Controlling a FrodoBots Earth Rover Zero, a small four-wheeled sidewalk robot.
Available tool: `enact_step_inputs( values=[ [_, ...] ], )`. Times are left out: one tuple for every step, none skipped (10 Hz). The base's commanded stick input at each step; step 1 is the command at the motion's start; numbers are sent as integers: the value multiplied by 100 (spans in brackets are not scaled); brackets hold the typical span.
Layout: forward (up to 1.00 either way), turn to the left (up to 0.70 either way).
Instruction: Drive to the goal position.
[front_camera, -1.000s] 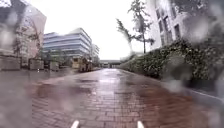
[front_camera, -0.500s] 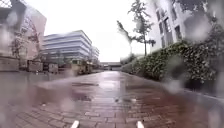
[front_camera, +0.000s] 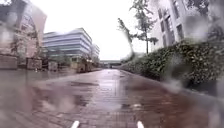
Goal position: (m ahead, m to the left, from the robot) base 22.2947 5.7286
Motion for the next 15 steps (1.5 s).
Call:
enact_step_inputs(
  values=[
    [70, 0],
    [70, 0],
    [70, 0],
    [70, 0],
    [70, 0],
    [70, 0],
    [70, 0],
    [70, 0],
    [70, 0],
    [70, 0],
    [70, 0],
    [70, 0],
    [70, -5],
    [70, -13],
    [70, -8]
  ],
)
